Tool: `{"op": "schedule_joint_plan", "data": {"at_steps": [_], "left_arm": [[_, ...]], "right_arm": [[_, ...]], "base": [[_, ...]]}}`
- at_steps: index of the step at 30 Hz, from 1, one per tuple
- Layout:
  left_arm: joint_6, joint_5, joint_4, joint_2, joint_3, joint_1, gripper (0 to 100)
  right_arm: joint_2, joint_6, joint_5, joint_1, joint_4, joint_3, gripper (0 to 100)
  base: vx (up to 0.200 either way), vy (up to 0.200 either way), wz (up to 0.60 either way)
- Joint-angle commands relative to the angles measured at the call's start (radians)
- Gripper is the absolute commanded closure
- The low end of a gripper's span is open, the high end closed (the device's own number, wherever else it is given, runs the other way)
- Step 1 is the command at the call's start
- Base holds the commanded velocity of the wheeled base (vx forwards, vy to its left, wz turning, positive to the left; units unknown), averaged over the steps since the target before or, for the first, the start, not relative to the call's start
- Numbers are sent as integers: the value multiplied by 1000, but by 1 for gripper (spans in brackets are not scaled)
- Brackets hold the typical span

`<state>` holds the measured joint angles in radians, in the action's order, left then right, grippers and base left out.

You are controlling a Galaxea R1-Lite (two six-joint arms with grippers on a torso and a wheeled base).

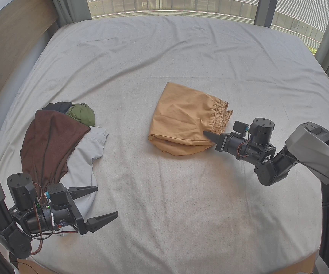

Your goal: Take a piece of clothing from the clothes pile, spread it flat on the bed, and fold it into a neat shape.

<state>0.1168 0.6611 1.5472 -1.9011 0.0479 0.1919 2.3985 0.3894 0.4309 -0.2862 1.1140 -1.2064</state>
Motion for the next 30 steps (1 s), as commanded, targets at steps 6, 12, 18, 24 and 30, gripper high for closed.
{"op": "schedule_joint_plan", "data": {"at_steps": [6, 12, 18, 24, 30], "left_arm": [[0, 0, 1, 0, 4, 0, 0], [0, 0, 1, 2, 6, -8, 0], [0, 2, 1, 4, 9, -11, 0], [0, 2, 1, 5, 9, -11, 0], [0, 0, 1, 2, 7, -11, 0]], "right_arm": [[-52, 2, 2, -82, 23, 126, 0], [-121, -1, 2, -188, 20, 266, 0], [-182, 2, 2, -289, 18, 314, 0], [-214, 13, 0, -312, 27, 215, 0], [-162, 36, -50, -251, 27, 65, 0]], "base": [[0, 0, 0], [0, 0, 0], [0, 0, 0], [0, 0, 0], [0, 0, 0]]}}
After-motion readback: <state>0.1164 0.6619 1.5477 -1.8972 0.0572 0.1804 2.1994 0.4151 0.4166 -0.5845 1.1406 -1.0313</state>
